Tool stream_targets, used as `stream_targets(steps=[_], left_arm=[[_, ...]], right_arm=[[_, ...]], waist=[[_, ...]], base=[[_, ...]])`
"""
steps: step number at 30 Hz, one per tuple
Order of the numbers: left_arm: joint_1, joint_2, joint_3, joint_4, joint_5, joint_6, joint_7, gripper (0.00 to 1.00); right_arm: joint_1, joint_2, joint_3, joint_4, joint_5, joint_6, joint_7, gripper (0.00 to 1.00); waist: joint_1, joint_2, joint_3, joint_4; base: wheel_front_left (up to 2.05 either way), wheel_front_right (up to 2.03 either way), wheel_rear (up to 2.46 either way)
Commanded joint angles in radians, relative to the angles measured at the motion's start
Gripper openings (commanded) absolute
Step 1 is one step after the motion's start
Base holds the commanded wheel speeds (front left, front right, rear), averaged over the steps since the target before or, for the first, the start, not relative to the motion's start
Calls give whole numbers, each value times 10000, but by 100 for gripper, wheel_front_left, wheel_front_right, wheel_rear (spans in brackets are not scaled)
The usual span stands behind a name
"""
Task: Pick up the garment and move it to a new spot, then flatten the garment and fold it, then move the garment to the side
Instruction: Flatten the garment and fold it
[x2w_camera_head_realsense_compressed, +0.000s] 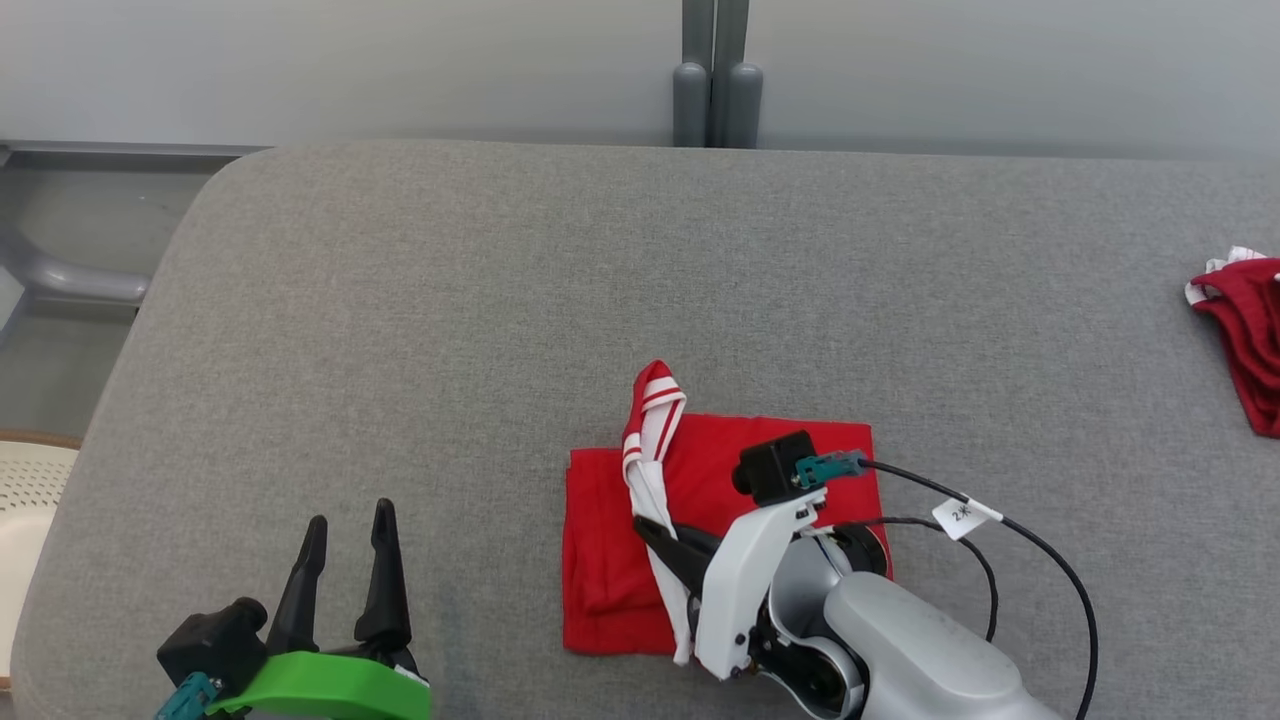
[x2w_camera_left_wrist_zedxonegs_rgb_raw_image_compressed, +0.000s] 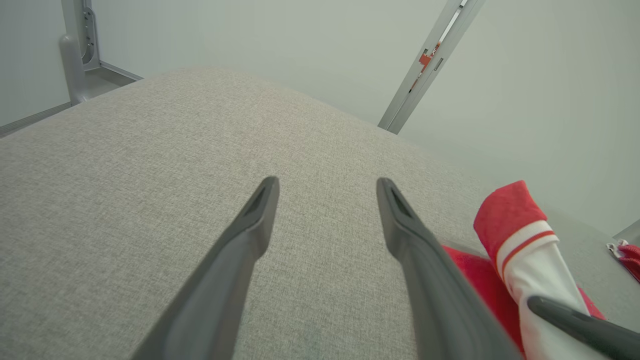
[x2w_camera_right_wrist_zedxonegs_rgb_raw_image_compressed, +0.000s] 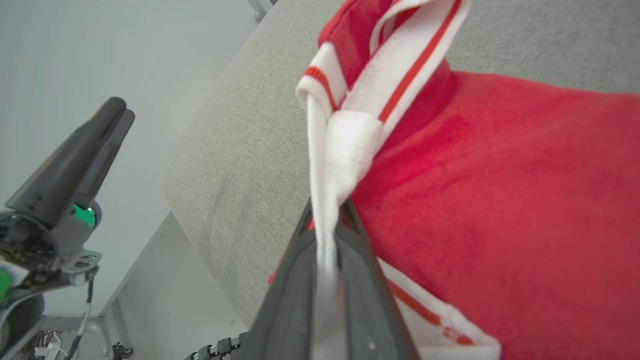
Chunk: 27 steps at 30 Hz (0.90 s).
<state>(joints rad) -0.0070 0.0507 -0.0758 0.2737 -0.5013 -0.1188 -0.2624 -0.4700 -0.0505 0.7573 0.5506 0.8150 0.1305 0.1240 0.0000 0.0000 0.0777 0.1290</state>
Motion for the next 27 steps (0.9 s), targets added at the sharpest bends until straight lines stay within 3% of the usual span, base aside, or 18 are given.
stream_targets(steps=[1,2,3,11,16,24,27], left_arm=[[-151,6,-21,12,-95,-7,-28,100],[-156,7,-26,11,-80,7,-28,100],[-153,7,-27,3,-76,27,-28,100],[-137,6,-14,-25,-73,65,-28,100],[-141,7,-48,-20,-33,70,-28,100],[-148,6,-166,-1,117,50,-28,100],[-311,24,-321,27,333,19,-28,100]], right_arm=[[-209,-7,158,133,238,3,-165,0],[-269,-5,270,215,348,3,-232,25],[-339,-3,416,252,517,3,-331,99],[-849,-5,911,130,1578,3,-1197,100],[-1101,-15,649,73,1723,3,-1912,100],[-1314,-516,-71,471,499,3,-3312,100],[-1063,-806,-940,627,-603,3,-3800,100]], waist=[[0,0,42,51],[0,0,47,58],[0,0,53,58],[0,0,53,-199],[0,0,49,-407],[0,0,26,-663],[0,0,-61,-802]], base=[[0,0,0],[0,0,0],[0,0,0],[0,0,0],[0,0,0],[0,0,0],[0,0,0]])
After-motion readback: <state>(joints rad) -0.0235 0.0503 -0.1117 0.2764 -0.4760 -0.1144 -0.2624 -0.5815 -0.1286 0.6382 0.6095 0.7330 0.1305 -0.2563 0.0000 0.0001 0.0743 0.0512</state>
